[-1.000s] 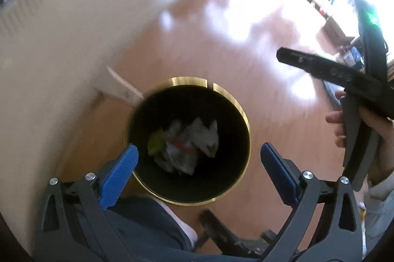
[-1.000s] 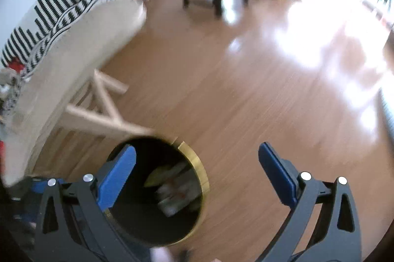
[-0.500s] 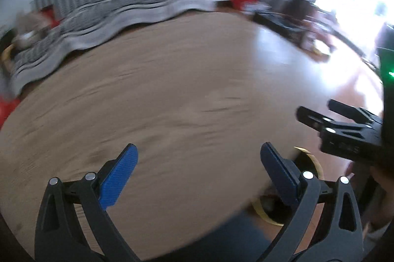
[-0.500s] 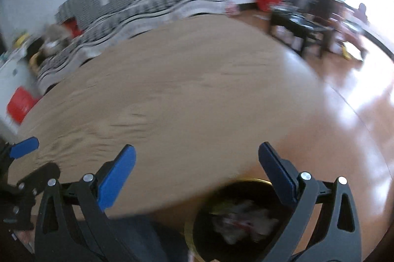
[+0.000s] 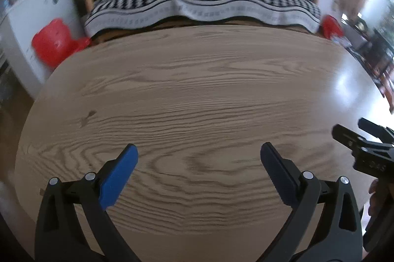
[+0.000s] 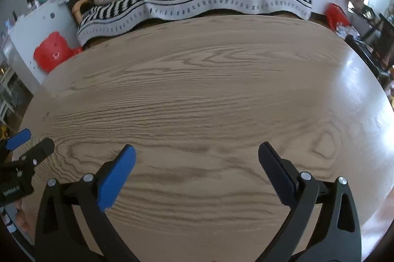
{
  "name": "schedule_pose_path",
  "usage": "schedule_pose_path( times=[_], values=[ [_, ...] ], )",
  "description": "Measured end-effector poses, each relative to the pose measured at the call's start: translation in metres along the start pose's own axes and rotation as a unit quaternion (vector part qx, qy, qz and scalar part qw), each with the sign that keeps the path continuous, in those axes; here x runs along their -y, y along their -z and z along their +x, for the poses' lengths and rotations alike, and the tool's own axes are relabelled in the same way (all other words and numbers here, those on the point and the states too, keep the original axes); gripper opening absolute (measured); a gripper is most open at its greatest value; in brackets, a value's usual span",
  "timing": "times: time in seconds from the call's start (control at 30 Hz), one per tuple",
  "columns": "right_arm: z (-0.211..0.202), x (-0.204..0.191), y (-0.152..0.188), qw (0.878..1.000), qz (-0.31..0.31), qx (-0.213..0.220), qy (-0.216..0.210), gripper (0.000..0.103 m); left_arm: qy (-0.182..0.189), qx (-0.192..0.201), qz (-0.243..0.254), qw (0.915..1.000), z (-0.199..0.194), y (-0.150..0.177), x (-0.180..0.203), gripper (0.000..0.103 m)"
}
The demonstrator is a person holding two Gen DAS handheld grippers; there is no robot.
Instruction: Collect trash
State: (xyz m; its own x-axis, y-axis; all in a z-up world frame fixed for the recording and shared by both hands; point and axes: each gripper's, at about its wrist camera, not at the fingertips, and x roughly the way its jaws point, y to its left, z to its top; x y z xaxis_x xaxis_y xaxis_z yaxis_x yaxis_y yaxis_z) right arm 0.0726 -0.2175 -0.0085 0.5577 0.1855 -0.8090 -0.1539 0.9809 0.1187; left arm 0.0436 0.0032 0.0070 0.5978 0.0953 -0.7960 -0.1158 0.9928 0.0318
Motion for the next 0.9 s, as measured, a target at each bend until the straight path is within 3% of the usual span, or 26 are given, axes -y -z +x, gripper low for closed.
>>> schedule_pose_path(
  times=[0.17, 0.3, 0.63, 0.9],
  values=[
    [0.008, -0.013, -0.006, 1.0, -0.019, 0.004, 0.009, 0.096, -0.009, -0.002, -0.032, 0.9995, 0.018, -0.004, -0.029, 0.097],
    [0.009, -0.005, -0.004, 0.999, -0.023, 0.004, 0.025, 0.096, 0.015, -0.003, -0.037, 0.9992, 0.025, -0.01, -0.037, 0.097],
    [0.014, 0.011, -0.003, 0.999, -0.008, -0.004, 0.036, 0.096, -0.002, -0.018, -0.027, 0.9995, 0.035, -0.009, -0.037, 0.097],
    [0.015, 0.022, 0.006, 0.999, 0.001, -0.012, 0.036, 0.096, 0.008, -0.027, -0.027, 0.9992, 0.037, -0.004, -0.031, 0.097]
  ],
)
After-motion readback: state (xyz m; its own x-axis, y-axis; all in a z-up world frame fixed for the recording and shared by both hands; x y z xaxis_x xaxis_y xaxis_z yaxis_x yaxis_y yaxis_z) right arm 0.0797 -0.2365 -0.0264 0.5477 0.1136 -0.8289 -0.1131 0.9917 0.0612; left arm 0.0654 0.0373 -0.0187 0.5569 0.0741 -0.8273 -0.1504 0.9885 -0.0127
